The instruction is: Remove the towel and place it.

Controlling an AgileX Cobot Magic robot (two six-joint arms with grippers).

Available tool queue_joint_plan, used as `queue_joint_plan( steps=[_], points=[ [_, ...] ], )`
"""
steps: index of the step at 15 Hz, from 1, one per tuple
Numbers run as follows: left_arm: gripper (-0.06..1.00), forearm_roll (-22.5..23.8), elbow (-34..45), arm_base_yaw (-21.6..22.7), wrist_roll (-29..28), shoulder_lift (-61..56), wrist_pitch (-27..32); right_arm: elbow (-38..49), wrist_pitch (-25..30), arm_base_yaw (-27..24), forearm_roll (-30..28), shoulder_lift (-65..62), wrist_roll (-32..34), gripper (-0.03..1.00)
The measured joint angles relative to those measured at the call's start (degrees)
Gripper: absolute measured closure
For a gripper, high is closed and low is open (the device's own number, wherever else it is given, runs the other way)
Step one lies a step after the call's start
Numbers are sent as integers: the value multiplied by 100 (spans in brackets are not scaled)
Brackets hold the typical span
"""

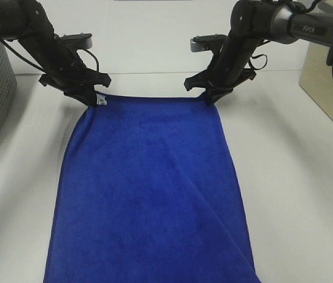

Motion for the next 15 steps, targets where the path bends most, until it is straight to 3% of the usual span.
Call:
queue_joint_plan(
  steps=[5, 10, 15],
  points=[
    [94, 46, -384, -11, 390, 0, -447, -476, -705, 0, -195, -17, -413, 95],
    [94, -17, -453, -23, 848, 0, -1129, -476, -1387, 0, -1249, -17, -607, 95],
    [94, -63, -453, -57, 1209, 6, -2063, -476, -2028, 0, -1490, -17, -510, 95]
  ],
)
